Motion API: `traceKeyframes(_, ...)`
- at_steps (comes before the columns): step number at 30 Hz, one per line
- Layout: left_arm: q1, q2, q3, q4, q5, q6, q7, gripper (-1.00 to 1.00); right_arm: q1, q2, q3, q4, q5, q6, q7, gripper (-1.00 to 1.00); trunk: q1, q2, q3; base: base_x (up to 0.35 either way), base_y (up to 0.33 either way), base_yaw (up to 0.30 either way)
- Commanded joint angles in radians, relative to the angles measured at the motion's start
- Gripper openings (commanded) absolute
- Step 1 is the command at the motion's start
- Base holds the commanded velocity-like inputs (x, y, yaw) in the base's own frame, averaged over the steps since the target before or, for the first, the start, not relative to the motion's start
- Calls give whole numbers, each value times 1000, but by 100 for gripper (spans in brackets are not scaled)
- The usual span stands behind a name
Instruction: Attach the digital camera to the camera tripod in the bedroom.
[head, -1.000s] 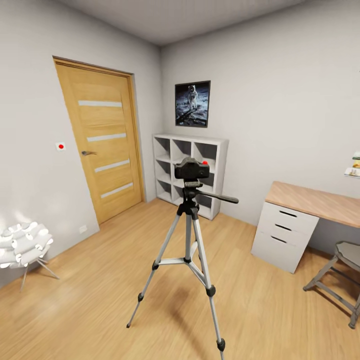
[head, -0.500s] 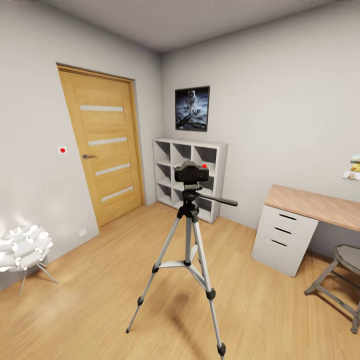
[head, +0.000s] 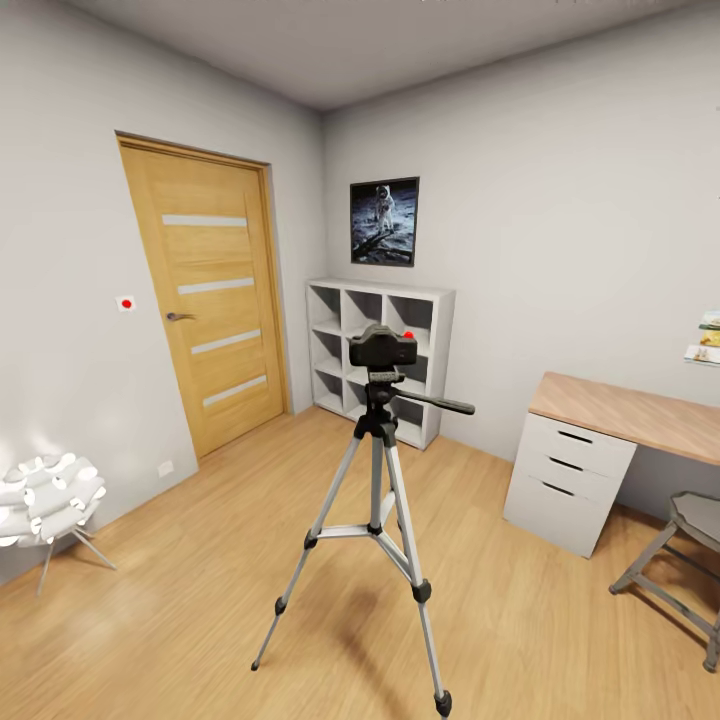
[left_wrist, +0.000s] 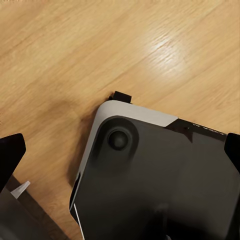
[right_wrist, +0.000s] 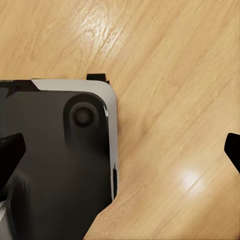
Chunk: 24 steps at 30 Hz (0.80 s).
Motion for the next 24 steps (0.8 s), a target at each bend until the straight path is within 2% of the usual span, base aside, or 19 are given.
traceKeyframes(1, 0, 0, -8, -2, 7, -1, 5, 100, -1, 0, 2, 3, -4, -6, 4, 100, 0, -1, 0, 0, 0, 0)
traceKeyframes(24, 0, 0, -10, -2, 6, -1, 5, 100, -1, -1, 4, 3, 1, -7, 14, 100, 0, -1, 0, 0, 0, 0)
